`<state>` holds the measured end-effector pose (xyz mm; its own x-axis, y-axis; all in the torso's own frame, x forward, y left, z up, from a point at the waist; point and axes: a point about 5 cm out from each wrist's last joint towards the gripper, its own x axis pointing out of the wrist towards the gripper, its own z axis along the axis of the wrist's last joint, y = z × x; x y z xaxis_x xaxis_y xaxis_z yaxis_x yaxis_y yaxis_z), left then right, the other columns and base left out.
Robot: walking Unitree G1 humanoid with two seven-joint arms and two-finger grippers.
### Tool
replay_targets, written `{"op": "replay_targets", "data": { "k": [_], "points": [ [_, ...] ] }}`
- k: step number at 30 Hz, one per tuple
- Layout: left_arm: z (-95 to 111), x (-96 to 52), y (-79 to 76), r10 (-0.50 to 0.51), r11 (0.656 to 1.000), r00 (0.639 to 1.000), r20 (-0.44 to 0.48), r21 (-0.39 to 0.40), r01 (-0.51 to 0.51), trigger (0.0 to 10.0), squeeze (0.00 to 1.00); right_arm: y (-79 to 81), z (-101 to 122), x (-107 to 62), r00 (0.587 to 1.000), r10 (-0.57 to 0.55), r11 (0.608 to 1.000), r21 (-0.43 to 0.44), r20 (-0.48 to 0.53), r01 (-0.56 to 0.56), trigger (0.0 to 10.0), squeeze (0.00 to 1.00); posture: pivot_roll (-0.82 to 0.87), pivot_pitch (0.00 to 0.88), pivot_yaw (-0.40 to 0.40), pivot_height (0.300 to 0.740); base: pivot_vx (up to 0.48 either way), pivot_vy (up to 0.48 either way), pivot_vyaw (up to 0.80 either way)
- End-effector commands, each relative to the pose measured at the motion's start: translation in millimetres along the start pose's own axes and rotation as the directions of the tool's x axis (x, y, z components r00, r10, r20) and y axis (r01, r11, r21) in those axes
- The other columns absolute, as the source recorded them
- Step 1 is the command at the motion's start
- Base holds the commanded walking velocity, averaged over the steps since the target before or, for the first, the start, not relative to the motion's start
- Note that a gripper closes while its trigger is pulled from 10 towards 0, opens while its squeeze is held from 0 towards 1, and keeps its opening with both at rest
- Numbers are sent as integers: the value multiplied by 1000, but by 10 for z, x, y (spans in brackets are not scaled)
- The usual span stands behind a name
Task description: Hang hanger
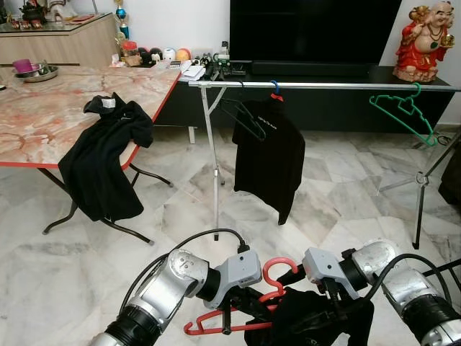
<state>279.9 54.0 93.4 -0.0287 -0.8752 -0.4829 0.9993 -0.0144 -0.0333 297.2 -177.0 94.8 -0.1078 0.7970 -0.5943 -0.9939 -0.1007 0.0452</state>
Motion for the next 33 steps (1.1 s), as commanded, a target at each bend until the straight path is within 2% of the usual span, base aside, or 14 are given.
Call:
{"op": "replay_targets", "data": {
  "k": [1,14,33],
  "points": [
    [128,6,9,-4,999,1000,25,46,3,10000,0,11,-37,14,1000,2,1000,12,-10,-2,0,0,25,0,-28,740,0,0,0],
    [114,15,-9,-5,999,1000,27,39,4,10000,0,40,-130,51,999,0,1000,24,-51,2,0,0,27,0,-24,740,0,0,0],
    [103,-19,15,11,999,1000,15,40,-11,10000,0,60,-163,144,999,-5,999,33,-40,6,0,0,36,0,-6,740,0,0,0]
  ]
}}
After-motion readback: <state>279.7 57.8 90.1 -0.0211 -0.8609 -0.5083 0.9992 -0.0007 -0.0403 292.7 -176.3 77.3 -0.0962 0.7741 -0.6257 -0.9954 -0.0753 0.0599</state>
